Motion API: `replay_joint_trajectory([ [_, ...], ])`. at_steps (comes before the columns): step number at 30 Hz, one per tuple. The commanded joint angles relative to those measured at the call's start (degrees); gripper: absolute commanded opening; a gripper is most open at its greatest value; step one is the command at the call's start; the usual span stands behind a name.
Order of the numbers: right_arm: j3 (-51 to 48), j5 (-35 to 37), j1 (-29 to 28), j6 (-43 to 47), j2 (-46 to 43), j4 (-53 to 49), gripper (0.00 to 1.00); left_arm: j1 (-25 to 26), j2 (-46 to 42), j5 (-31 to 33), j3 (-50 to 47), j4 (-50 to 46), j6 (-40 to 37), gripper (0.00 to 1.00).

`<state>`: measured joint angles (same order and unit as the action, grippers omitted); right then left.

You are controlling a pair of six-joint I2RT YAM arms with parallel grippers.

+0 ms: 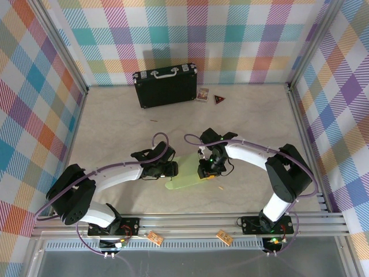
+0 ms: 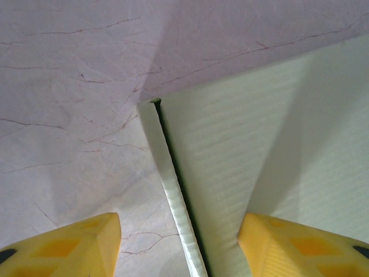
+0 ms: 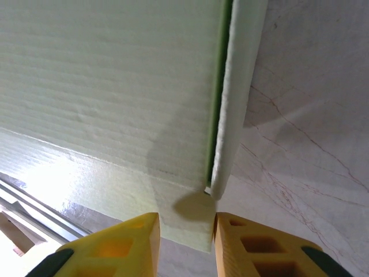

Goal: Fold the paper box

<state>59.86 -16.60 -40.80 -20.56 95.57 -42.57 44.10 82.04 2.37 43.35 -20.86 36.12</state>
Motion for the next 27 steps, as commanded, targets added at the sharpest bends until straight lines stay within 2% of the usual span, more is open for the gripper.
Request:
replay_joint_trajectory([
  [1,0.89,-1.22,-0.51,1.62,-0.92,5.36,0.32,0.48,3.28,-4.55,-0.39,-1.37,-1.51,0.59],
  [15,4.22,2.63,-1.22,3.91,-0.65,-0.72,0.33,0.51,4.01,-4.39,0.32,-2.66,-2.25,0.59],
  [22,1.71,3.01,-1.33,3.93,-0.19,3.34,0.33,0.46,4.66,-4.90,0.38,-2.32,-2.43,0.58],
  [27,-1.51,2.63,-1.30,2.85,-0.28,8.22,0.29,0.53,4.99,-5.16,0.23,-2.09,-2.38,0.57],
])
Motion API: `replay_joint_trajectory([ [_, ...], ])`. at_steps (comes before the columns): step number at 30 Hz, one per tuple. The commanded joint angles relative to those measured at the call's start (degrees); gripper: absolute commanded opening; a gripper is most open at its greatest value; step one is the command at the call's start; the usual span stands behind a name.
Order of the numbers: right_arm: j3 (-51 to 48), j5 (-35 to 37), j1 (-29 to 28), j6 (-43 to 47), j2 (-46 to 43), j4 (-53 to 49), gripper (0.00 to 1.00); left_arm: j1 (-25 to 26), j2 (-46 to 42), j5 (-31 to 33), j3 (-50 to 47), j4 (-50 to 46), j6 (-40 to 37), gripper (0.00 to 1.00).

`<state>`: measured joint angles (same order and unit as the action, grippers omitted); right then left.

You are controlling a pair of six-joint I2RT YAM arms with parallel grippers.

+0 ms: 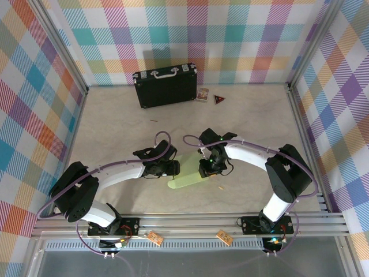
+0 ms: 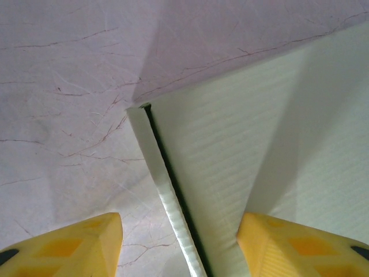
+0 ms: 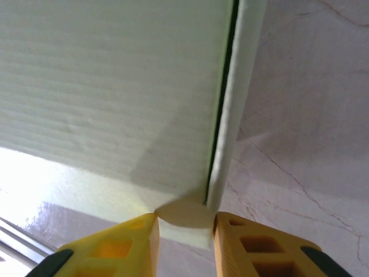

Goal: Fold the paper box

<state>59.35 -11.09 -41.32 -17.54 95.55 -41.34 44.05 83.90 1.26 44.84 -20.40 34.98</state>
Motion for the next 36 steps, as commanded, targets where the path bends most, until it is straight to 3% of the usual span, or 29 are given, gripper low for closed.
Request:
replay_joint_trajectory([
  [1,-1.20,-2.76,-0.77,-0.28,-0.40,7.20,0.29,0.55,3.12,-4.08,-1.28,-2.53,-1.26,0.57],
  [4,-1.34,-2.27,-0.78,-0.01,-1.27,7.33,0.30,0.51,3.10,-4.15,-1.29,-2.62,-1.35,0.57],
  [9,-0.98,-0.92,-0.82,1.34,-3.18,6.75,0.42,0.53,3.13,-4.25,-1.22,-2.62,-1.49,0.56],
  [13,-0.47,3.02,-0.78,4.52,-7.39,4.03,0.58,0.59,3.20,-4.28,-1.43,-2.66,-1.54,0.55],
  [18,-0.80,6.02,-0.53,8.81,-12.17,2.49,0.71,0.52,3.65,-4.29,-1.37,-2.57,-1.68,0.54],
  [20,-0.95,5.68,0.00,9.15,-11.23,2.95,0.70,0.53,3.81,-4.38,-1.32,-2.46,-1.65,0.54],
  [27,-0.82,5.74,0.44,7.34,-5.96,4.57,0.51,0.55,3.99,-4.33,-1.31,-2.50,-1.72,0.53],
  [29,-0.80,7.25,0.61,7.10,-5.17,4.59,0.51,0.51,4.06,-4.39,-1.26,-2.53,-1.67,0.53],
  [33,-0.69,10.91,0.80,5.88,-4.49,3.66,0.62,0.52,3.99,-4.33,-1.35,-2.54,-1.84,0.53],
  [36,-0.43,11.32,0.91,4.48,-4.57,1.19,0.63,0.53,4.13,-4.42,-1.20,-2.54,-1.80,0.53],
])
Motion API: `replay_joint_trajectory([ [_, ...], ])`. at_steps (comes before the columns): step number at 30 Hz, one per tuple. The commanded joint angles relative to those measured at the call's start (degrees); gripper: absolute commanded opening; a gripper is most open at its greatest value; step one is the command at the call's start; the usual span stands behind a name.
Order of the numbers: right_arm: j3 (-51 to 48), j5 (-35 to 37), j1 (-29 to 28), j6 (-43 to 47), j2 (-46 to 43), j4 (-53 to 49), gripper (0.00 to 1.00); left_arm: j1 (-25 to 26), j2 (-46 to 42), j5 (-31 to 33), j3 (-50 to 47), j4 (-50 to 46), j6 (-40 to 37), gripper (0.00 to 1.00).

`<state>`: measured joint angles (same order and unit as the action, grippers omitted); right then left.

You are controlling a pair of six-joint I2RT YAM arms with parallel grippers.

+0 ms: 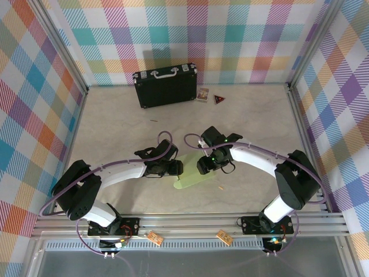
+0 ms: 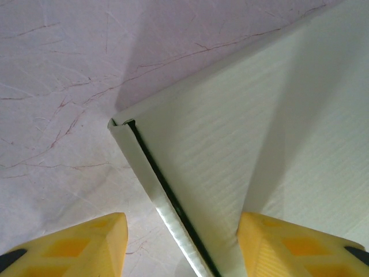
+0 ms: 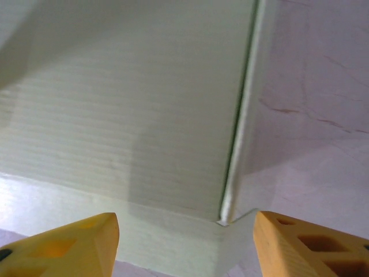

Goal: Fold the paper box

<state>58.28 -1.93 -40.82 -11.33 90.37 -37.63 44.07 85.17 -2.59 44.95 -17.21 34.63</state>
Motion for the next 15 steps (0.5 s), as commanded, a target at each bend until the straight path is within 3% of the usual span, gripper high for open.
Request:
replay_joint_trajectory([
  [1,0.91,1.59,0.39,-1.72,0.73,-3.62,0.64,0.55,2.97,-0.66,-1.27,-5.58,-1.47,0.53],
  [4,-0.12,-1.34,0.39,-1.54,1.38,-4.03,0.66,0.55,2.99,-0.71,-1.42,-5.40,-1.48,0.53],
  [9,-0.36,-10.08,0.39,-2.66,4.08,-0.88,0.51,0.49,3.41,-0.89,-1.31,-5.43,-1.52,0.53],
  [15,1.21,-10.11,0.40,-2.84,5.12,-1.37,0.42,0.49,2.42,-1.04,-0.26,-6.67,-1.68,0.53],
])
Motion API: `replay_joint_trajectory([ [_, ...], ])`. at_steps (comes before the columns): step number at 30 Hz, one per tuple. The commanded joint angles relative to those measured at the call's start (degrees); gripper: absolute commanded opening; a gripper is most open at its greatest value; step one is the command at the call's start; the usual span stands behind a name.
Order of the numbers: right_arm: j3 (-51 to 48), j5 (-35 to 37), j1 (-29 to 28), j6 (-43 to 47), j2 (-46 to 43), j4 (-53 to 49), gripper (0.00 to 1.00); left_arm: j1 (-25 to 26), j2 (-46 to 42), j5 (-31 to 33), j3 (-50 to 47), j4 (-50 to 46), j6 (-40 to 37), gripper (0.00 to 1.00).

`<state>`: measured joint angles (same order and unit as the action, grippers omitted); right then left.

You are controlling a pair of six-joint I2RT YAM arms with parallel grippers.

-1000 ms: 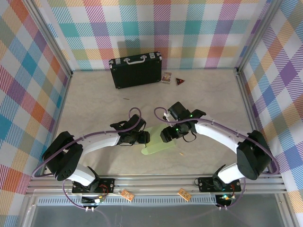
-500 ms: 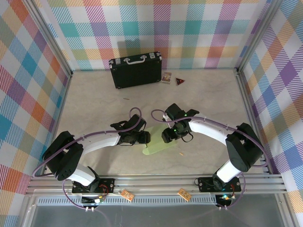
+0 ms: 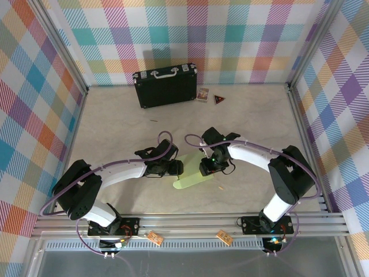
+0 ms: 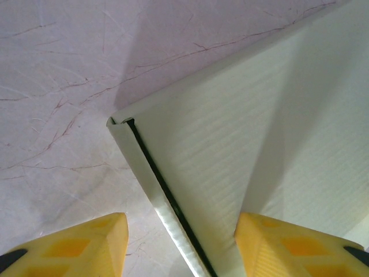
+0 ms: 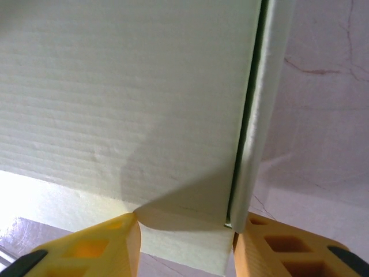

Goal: Fold the paper box

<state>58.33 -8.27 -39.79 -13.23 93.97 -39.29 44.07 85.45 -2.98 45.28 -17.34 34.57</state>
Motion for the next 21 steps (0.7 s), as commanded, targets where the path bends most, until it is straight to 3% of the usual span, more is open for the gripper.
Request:
replay_joint_trajectory([
  [1,1.18,-3.61,-0.64,-0.92,1.64,0.12,0.41,0.49,1.95,-0.34,-0.14,-7.15,-1.86,0.55],
  [6,0.74,-3.00,-0.60,-1.65,2.13,0.45,0.37,-0.47,-0.74,2.24,1.93,-13.47,-2.95,0.75],
  [10,0.74,-3.02,-0.55,-2.11,2.09,0.59,0.37,-3.19,-10.06,5.77,2.51,-21.54,-3.33,0.90],
  [13,0.82,-3.15,-0.55,-2.53,1.91,0.71,0.37,-3.88,-18.30,5.36,2.93,-26.56,-2.58,0.89],
  [17,1.00,-4.05,-0.55,-3.08,1.92,1.39,0.37,-3.62,-26.53,-0.59,0.17,-26.41,0.12,0.87],
  [21,0.39,-5.07,-0.55,-3.66,1.61,2.41,0.37,-3.45,-26.92,-3.77,-3.64,-22.74,2.45,0.73],
])
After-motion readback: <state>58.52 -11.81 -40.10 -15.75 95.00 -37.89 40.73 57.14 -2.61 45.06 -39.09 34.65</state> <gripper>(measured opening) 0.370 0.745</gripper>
